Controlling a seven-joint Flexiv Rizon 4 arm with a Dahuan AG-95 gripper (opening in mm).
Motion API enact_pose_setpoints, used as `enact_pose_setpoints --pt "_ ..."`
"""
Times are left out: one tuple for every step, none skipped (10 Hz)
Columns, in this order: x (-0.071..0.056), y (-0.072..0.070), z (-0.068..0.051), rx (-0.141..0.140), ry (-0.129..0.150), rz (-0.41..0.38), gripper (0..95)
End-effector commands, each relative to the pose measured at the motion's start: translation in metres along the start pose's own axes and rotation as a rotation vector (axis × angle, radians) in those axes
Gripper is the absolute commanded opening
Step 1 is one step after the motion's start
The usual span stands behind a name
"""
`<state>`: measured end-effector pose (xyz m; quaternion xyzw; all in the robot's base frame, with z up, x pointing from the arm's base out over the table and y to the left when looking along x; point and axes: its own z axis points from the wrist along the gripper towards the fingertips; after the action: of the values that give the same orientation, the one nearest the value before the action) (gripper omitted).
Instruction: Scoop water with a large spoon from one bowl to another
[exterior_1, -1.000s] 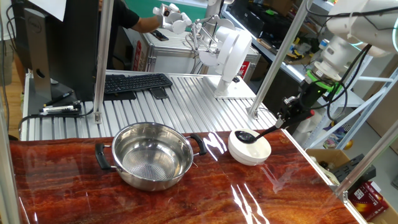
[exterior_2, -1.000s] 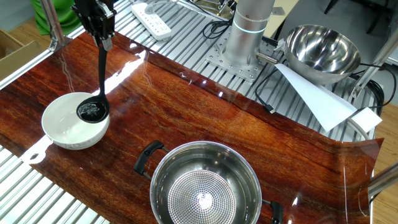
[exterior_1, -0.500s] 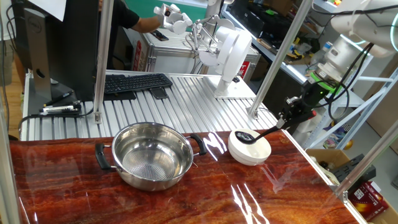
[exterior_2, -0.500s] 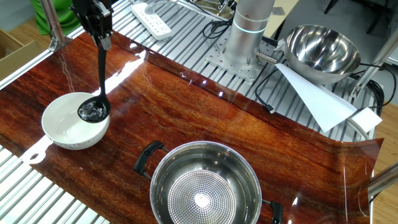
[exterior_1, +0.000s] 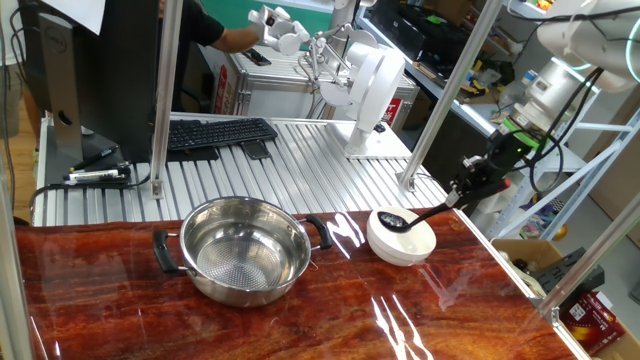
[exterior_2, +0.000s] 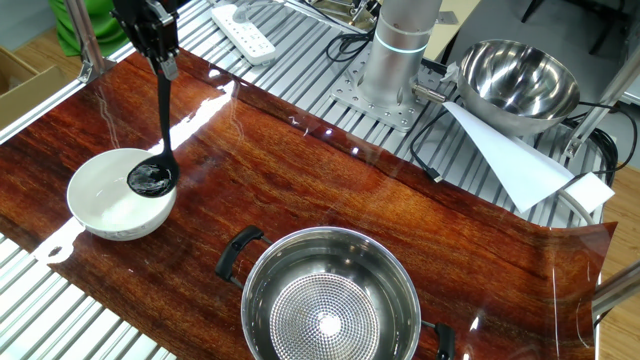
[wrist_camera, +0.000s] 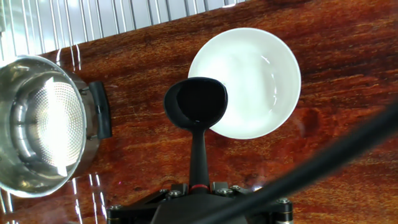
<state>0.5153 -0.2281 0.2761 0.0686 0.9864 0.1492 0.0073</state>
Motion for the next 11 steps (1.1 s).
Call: enact_pose_setpoints --pt "-0.0005 -0.0001 0.0003 -0.016 0.009 0.007 0.0" --pt "-0.0005 -0.0003 0.0003 -0.019 0.010 0.008 0.0" --pt "-0.0005 -0.0010 0.0003 -0.037 0.020 0.015 0.0" --pt "-0.0005 -0.0016 0.0003 -0.039 0.024 0.014 0.0" --pt "-0.0005 -0.0020 0.0003 -0.047 0.029 0.017 0.0" --pt "-0.0005 -0.0024 0.0004 -0.065 0.035 0.026 0.0" --pt "-0.0005 -0.0028 0.0005 -0.067 0.038 0.026 0.0" --pt "-0.0004 -0.0032 0.0005 -0.074 0.042 0.028 0.0" --pt "-0.0004 -0.0042 0.0005 -0.077 0.044 0.027 0.0" --pt "-0.0003 -0.0058 0.0007 -0.085 0.046 0.029 0.0" --pt "-0.0003 -0.0065 0.0009 -0.088 0.046 0.029 0.0"
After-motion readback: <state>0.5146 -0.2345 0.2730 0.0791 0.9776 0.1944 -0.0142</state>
